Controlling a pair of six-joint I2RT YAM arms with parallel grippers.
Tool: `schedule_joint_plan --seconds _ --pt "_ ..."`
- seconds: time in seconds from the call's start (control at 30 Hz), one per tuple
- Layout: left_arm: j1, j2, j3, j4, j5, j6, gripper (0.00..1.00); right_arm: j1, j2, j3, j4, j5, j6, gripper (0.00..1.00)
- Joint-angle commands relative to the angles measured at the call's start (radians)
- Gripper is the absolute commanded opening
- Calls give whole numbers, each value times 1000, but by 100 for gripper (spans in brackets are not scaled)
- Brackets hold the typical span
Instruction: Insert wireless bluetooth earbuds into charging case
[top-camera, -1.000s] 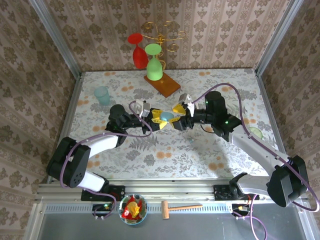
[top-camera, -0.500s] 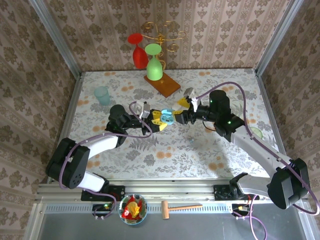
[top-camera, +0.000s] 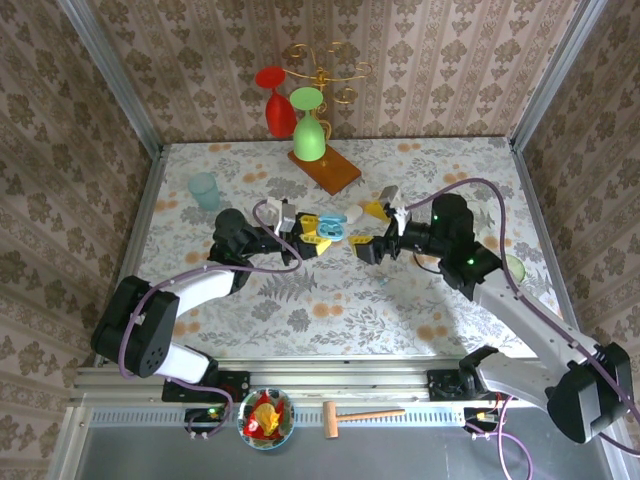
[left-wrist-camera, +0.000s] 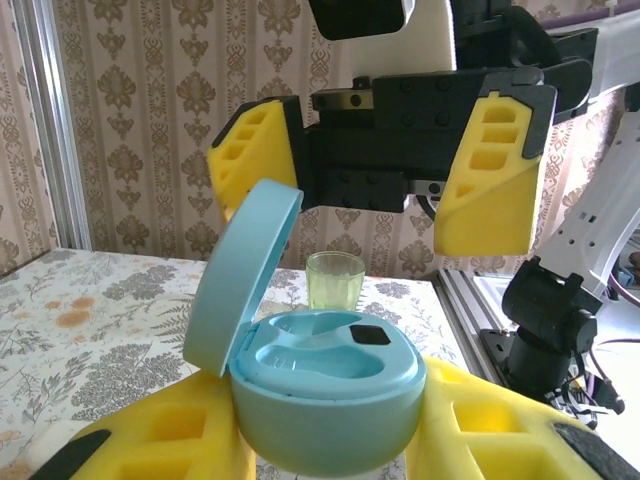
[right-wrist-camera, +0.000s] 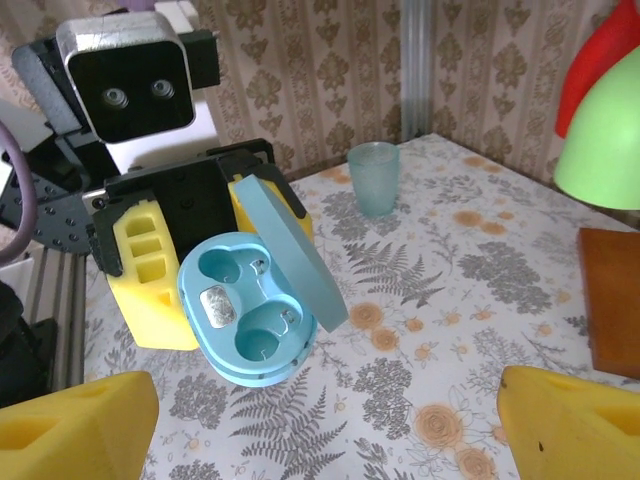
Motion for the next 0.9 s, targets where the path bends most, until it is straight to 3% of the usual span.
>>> schedule_joint_plan --seconds 0.0,0.17,0.23,0.43,0.87 --pt "8 -3 10 52 -28 -14 23 -4 -38 -14 -32 92 59 90" --pt "21 -7 -2 64 -81 -17 22 -7 -65 2 -148 256 156 87" --pt "22 0 -1 69 -79 -17 22 -7 -70 3 -162 257 163 86" --pt "9 16 9 70 -23 -26 23 13 -20 44 -134 103 136 78" --pt "-42 -8 9 41 33 -47 23 36 173 177 -98 -90 26 39"
